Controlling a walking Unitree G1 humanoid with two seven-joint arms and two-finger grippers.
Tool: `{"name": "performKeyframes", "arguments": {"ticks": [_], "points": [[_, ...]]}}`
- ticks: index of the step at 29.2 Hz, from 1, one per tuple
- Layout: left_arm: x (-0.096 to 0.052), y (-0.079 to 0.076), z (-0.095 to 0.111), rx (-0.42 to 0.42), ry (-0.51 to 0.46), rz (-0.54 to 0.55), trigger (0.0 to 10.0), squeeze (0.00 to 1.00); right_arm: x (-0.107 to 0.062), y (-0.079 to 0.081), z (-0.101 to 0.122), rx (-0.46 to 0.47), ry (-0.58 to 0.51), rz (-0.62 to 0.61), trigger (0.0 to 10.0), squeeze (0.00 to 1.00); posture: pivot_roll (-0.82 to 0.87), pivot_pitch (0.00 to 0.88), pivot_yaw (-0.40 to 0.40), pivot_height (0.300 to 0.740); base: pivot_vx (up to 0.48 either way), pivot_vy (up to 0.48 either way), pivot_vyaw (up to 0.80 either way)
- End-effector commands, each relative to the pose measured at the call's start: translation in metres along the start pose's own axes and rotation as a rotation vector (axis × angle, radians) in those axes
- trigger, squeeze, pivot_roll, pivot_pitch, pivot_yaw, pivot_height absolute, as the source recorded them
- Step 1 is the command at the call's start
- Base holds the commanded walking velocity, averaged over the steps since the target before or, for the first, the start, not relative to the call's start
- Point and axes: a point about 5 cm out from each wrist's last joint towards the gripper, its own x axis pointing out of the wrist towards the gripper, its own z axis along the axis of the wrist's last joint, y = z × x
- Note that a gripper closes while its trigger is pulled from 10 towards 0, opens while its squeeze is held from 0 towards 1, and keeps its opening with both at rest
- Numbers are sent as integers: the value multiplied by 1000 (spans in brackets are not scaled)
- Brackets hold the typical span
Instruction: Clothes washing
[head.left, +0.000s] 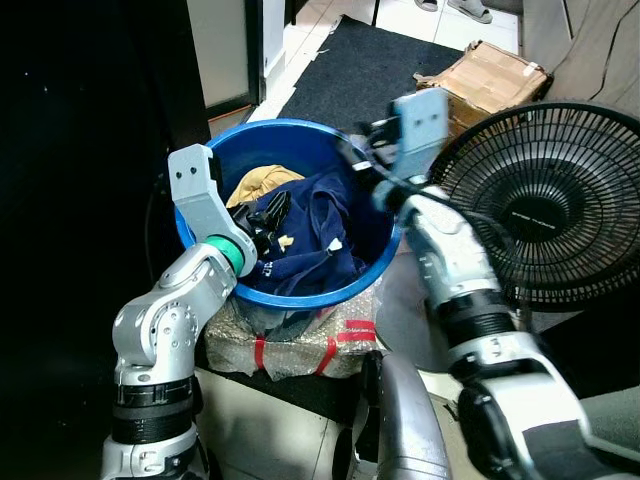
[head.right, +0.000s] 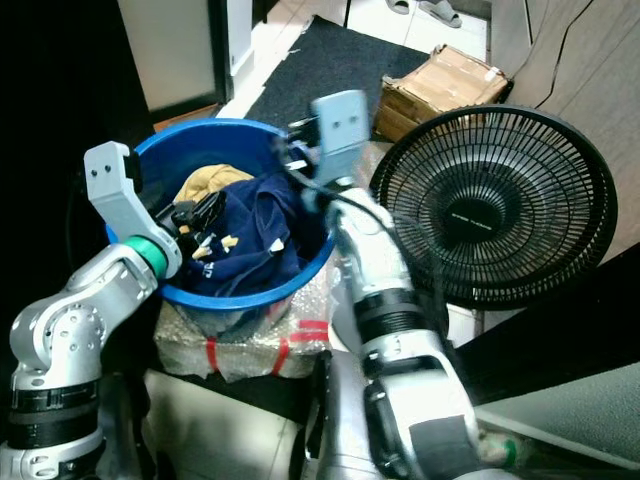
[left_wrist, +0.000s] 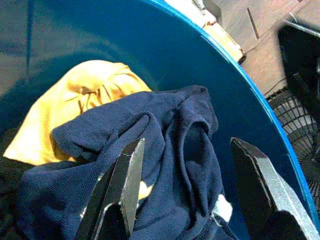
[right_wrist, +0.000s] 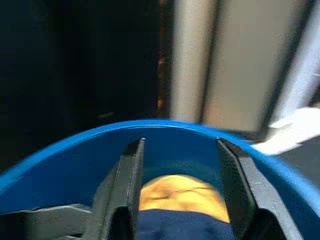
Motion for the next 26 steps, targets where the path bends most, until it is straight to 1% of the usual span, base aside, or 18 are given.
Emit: {"name": "performKeyframes", "arguments": {"ticks": [1,2,3,5,7,8,9,12,14,16,17,18,19,20,22,23,25,26], "points": [[-2,0,-3,4,6,6,10000,0,-7,5,-25,25,122,51,10000,1000,94,151,-77,371,0,0,0],[-2,0,-3,3,6,8,10000,0,-15,9,-49,16,270,102,10000,1000,95,151,-81,371,0,0,0],[-2,0,-3,3,6,8,10000,0,-15,9,-49,16,270,102,10000,1000,95,151,-81,371,0,0,0],[-3,2,-3,1,4,13,10000,0,-31,3,-77,76,447,104,10000,1000,91,151,-84,371,0,0,0],[-3,3,-3,0,4,16,10000,0,-42,-4,-89,103,528,80,10000,1000,88,153,-84,371,0,0,0],[-3,4,-4,0,4,17,10000,0,-54,-13,-99,71,589,34,10000,0,84,154,-83,371,0,0,0],[-3,4,-4,0,4,17,10000,0,-54,-13,-99,71,589,34,10000,0,84,154,-83,371,0,0,0],[-3,2,-4,-2,6,15,10000,0,-73,-32,-108,-95,675,-60,10000,0,82,155,-81,371,0,0,0],[-2,2,-4,-3,7,13,10000,0,-81,-46,-106,-152,669,-151,10000,0,81,156,-80,371,0,0,0],[-2,2,-4,-3,7,13,10000,0,-81,-46,-106,-152,669,-151,10000,0,81,156,-80,371,0,0,0],[-2,2,-4,-3,7,12,10000,0,-81,-53,-99,-83,596,-204,10000,0,81,158,-78,371,0,0,0],[-2,2,-4,-3,7,12,10000,0,-81,-53,-99,-83,596,-204,10000,0,81,158,-78,371,0,0,0],[-2,2,-4,-3,8,12,10000,0,-78,-59,-87,26,465,-242,10000,0,84,159,-75,371,0,0,0],[-2,2,-3,-3,9,12,10000,0,-79,-67,-80,95,402,-293,10000,0,84,158,-73,371,0,0,0],[-2,2,-3,-3,10,12,10000,0,-81,-71,-78,127,380,-321,10000,0,84,158,-73,371,0,0,0],[-2,2,-3,-3,10,12,10000,0,-81,-71,-78,127,380,-321,10000,0,84,158,-73,371,0,0,0],[-2,2,-3,-2,11,11,10000,0,-87,-72,-86,94,460,-323,10000,0,82,159,-70,371,0,0,0],[-2,2,-3,-2,12,11,10000,0,-91,-68,-96,57,544,-299,10000,0,84,159,-70,371,0,0,0]]}}
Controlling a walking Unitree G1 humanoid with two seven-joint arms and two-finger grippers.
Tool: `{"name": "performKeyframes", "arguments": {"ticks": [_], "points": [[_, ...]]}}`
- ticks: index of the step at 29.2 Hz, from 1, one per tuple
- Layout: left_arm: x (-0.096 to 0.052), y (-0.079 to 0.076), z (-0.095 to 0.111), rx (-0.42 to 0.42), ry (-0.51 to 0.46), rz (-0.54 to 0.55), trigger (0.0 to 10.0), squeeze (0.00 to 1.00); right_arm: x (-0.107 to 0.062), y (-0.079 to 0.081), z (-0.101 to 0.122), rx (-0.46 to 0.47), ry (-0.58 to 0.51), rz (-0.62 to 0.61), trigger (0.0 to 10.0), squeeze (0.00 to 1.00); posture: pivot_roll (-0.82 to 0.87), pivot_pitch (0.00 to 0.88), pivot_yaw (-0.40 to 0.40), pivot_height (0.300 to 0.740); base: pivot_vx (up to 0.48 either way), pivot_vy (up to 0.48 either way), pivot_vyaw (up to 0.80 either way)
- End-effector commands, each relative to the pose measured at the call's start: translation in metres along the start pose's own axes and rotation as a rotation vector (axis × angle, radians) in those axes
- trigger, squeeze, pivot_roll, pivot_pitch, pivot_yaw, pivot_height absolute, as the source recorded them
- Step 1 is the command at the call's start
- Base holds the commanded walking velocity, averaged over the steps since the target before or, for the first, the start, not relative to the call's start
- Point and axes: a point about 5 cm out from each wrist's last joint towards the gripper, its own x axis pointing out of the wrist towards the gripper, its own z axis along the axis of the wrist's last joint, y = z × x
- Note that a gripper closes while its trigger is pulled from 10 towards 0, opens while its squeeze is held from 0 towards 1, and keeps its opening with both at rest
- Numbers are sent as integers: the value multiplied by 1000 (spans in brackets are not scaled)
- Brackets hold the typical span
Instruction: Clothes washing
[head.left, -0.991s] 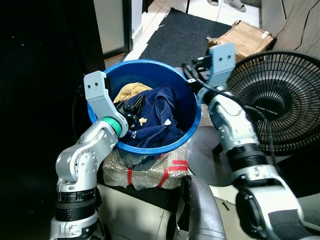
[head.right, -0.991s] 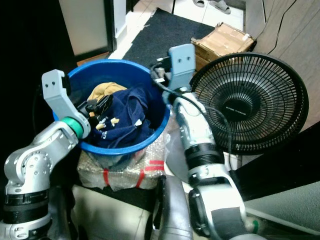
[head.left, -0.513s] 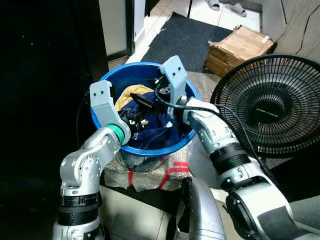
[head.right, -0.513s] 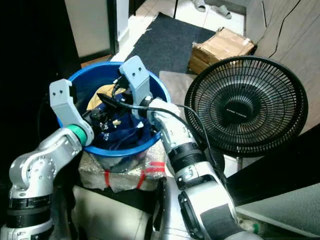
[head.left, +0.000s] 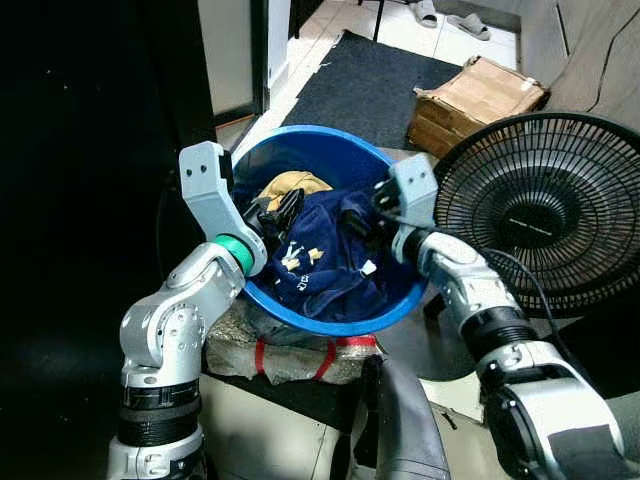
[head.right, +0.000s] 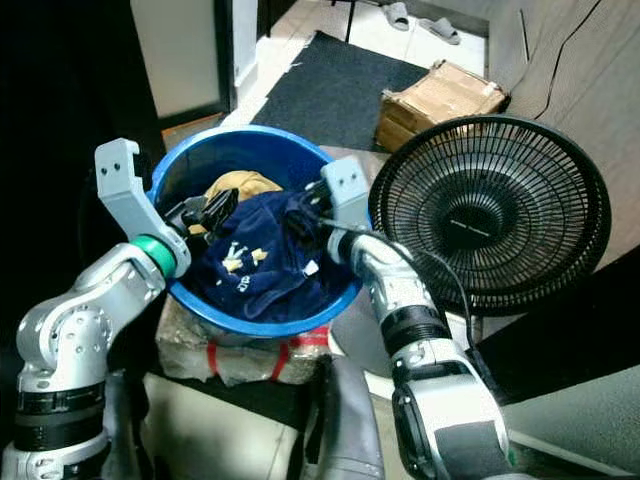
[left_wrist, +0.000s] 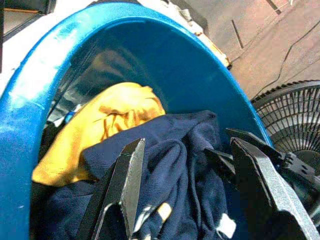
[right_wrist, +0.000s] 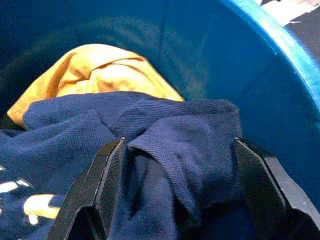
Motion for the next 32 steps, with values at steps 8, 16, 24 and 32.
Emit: {"name": "performKeyframes", "arguments": {"ticks": [8,16,24,32], "points": [[-2,7,-5,-4,24,33,10000,0,-24,23,-94,-227,468,210,10000,0,89,162,-71,371,0,0,0],[-2,8,-5,-4,25,38,10000,0,-30,25,-108,-371,518,225,10000,0,89,166,-70,371,0,0,0],[-2,7,-5,-6,25,36,10000,0,-26,36,-106,-401,459,274,10000,0,95,168,-70,371,0,0,0],[-3,9,-4,-5,24,43,10000,0,-23,47,-103,-326,360,319,0,0,100,170,-70,371,0,0,0]]}}
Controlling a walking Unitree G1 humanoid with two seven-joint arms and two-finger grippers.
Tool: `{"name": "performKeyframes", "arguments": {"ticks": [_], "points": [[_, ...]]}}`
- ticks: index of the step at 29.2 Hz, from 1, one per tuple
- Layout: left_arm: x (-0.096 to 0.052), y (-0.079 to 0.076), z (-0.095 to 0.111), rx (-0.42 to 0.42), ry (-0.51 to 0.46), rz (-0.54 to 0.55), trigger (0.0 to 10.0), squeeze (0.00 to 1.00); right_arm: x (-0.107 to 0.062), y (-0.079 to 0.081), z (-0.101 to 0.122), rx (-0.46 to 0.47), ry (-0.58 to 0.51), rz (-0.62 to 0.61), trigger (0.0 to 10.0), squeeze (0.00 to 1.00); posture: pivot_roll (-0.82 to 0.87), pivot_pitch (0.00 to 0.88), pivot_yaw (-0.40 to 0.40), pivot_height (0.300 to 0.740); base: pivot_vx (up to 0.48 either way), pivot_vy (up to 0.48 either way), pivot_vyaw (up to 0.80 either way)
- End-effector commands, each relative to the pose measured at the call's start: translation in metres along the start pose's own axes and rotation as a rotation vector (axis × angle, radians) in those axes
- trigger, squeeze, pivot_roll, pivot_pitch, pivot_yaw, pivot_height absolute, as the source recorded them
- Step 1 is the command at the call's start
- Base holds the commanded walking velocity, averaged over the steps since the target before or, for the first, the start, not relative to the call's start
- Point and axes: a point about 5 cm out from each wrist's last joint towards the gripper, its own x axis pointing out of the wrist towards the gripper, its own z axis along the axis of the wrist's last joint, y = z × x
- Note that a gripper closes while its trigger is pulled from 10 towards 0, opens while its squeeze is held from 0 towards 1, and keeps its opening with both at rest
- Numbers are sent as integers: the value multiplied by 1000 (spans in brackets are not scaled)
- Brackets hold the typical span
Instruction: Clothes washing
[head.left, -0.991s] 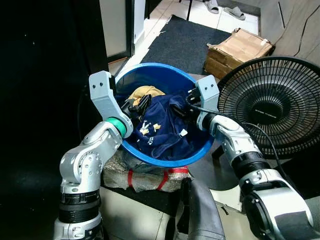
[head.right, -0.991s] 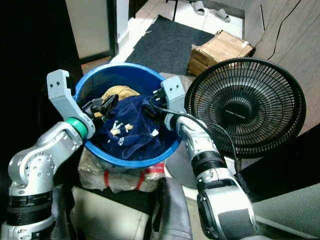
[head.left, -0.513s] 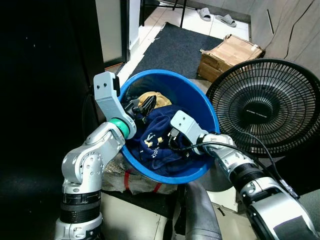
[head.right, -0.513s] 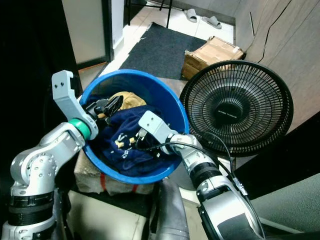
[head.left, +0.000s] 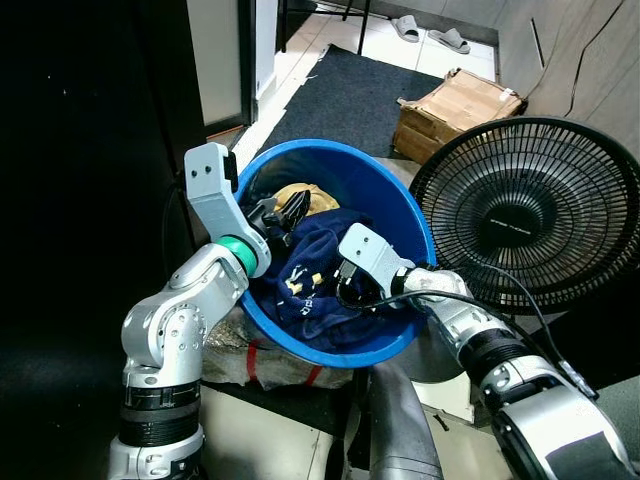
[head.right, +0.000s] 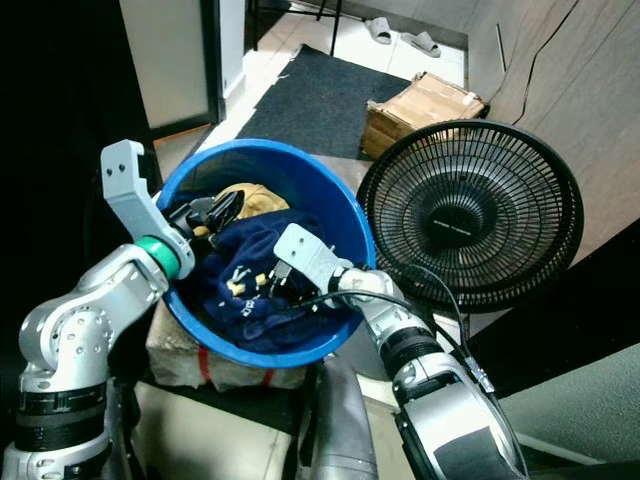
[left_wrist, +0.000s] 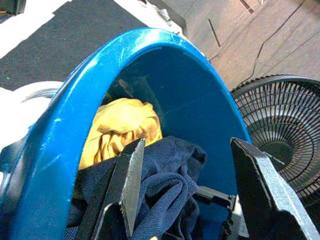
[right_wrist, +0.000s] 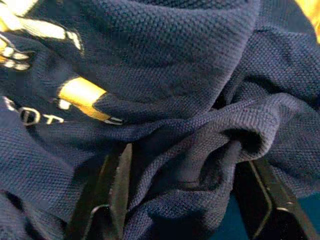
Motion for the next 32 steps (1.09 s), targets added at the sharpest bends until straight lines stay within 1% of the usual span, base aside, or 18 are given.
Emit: {"name": "performKeyframes", "arguments": {"ticks": [1,6,12,14,15,17,20,22,23,25,27,28,30,31,32], "points": [[-3,10,-3,0,14,51,10000,0,1,30,-34,101,93,78,0,0,98,170,-70,371,0,0,0],[-3,9,-3,-1,15,48,10000,0,0,34,-33,150,63,121,0,0,98,169,-70,371,0,0,0],[-3,9,-4,-1,15,48,10000,0,0,33,-32,169,48,129,0,0,97,166,-70,371,0,0,0],[-3,9,-4,-1,16,48,10000,0,0,29,-28,211,16,115,0,0,96,159,-70,371,0,0,0],[-3,9,-4,-1,16,48,10000,0,0,29,-28,211,16,115,0,0,96,159,-70,371,0,0,0],[-2,9,-4,-1,16,47,10000,0,0,25,-25,248,-15,99,0,0,96,158,-70,371,0,0,0],[-2,9,-4,-1,16,47,10000,0,-1,23,-24,261,-27,92,0,0,96,158,-70,371,0,0,0],[-2,9,-4,-1,16,46,10000,0,-2,17,-19,296,-62,64,0,0,94,154,-71,371,0,0,0],[-2,9,-4,-1,16,46,10000,0,-2,17,-19,296,-62,64,0,0,94,154,-71,371,0,0,0],[-2,9,-5,-2,15,45,10000,0,-3,6,-10,337,-123,20,0,0,93,151,-70,371,0,0,0],[-2,9,-5,-2,15,45,10000,0,-3,6,-10,337,-123,20,0,0,93,151,-70,371,0,0,0],[-2,9,-4,-2,15,44,10000,0,-4,-2,-2,360,-175,-8,0,0,93,149,-70,371,0,0,0],[-2,9,-4,-2,15,44,10000,0,-4,-2,-2,360,-175,-8,0,0,93,149,-70,371,0,0,0],[-1,9,-4,-2,15,44,10000,0,-6,-14,14,386,-262,-45,0,0,94,148,-69,371,0,0,0],[-1,9,-4,-2,15,44,10000,0,-6,-14,14,386,-262,-45,0,0,94,148,-69,371,0,0,0]]}}
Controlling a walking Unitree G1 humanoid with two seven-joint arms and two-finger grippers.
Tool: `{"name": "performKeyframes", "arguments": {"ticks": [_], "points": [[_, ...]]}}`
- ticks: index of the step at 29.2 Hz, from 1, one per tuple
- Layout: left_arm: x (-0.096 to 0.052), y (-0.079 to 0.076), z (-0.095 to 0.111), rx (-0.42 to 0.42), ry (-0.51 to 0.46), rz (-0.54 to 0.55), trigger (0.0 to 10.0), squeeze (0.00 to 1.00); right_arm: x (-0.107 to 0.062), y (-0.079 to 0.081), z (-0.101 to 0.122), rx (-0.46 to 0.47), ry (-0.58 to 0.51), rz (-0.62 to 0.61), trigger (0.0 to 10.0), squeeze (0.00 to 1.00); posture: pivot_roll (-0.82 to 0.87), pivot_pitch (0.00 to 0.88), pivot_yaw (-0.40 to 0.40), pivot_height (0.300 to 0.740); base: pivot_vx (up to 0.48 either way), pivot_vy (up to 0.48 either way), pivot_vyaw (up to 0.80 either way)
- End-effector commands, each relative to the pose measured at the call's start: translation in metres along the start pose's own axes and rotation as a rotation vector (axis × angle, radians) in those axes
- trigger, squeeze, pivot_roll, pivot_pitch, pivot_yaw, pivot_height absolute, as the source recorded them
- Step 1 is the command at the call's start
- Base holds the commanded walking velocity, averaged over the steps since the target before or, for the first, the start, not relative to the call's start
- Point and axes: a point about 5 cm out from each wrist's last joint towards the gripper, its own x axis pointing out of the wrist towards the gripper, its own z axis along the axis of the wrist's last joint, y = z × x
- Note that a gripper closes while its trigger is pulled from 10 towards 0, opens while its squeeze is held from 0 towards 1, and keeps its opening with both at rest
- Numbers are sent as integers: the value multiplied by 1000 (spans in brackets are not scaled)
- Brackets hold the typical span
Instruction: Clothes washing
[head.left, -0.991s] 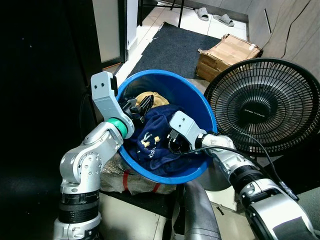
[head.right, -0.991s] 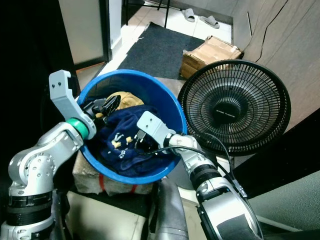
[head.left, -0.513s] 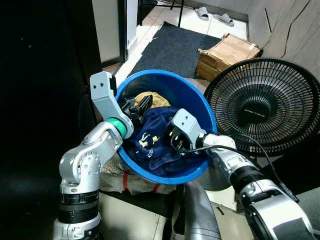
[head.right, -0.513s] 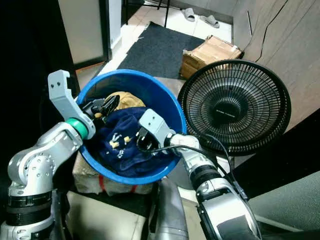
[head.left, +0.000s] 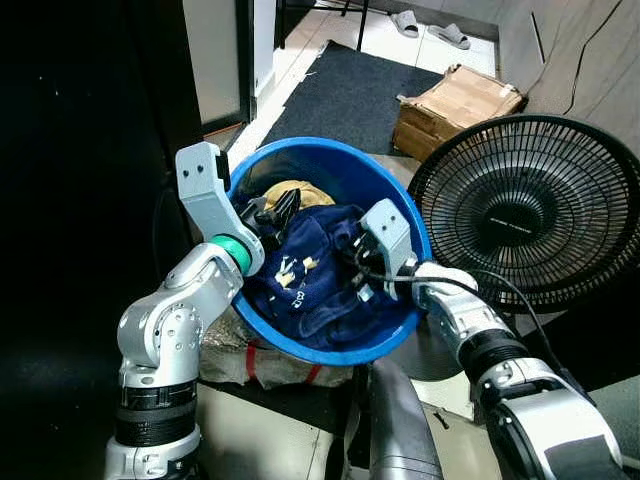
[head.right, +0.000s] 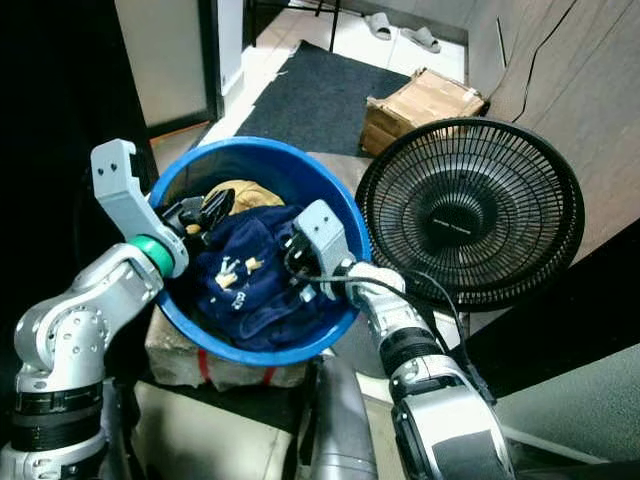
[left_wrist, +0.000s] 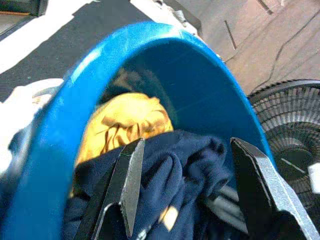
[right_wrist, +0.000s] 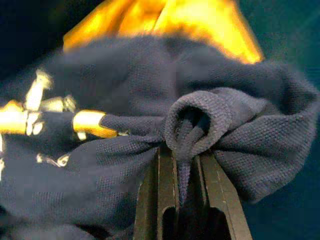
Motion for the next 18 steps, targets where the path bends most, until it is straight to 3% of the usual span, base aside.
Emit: {"name": "performKeyframes", "arguments": {"ticks": [1,2,3,4,5,8,9,10,12,13,15,18], "points": [[0,6,-7,-2,29,29,10000,0,1,0,3,77,-51,-20,0,0,93,146,-68,371,0,0,0],[0,6,-7,-2,29,29,10000,0,1,0,3,77,-51,-20,0,0,93,146,-68,371,0,0,0],[0,6,-7,-2,29,28,10000,0,3,-6,28,88,-161,-40,0,0,93,146,-67,371,0,0,0],[0,6,-7,-2,29,28,10000,0,3,-6,28,88,-161,-40,0,0,93,146,-67,371,0,0,0],[0,6,-6,-1,30,27,10000,0,4,-11,55,99,-272,-60,0,0,91,144,-66,371,0,0,0],[0,6,-6,-1,30,27,10000,0,4,-11,55,99,-272,-60,0,0,91,144,-66,371,0,0,0],[0,5,-6,-1,30,26,10000,0,3,-14,80,97,-370,-73,10000,0,91,144,-66,371,0,0,0],[1,5,-6,-1,29,24,10000,0,0,-16,108,86,-470,-86,10000,0,89,140,-66,371,0,0,0],[1,5,-6,-1,29,24,10000,0,0,-16,108,86,-470,-86,10000,0,89,140,-66,371,0,0,0],[2,5,-6,-1,29,23,10000,0,-3,-17,129,68,-545,-102,10000,0,90,139,-66,371,0,0,0],[2,5,-6,-1,29,23,10000,0,-3,-17,129,68,-545,-102,10000,0,90,139,-66,371,0,0,0],[1,4,-4,-2,20,19,10000,0,-19,-23,177,33,-733,-192,10000,0,89,135,-65,371,0,0,0]]}}
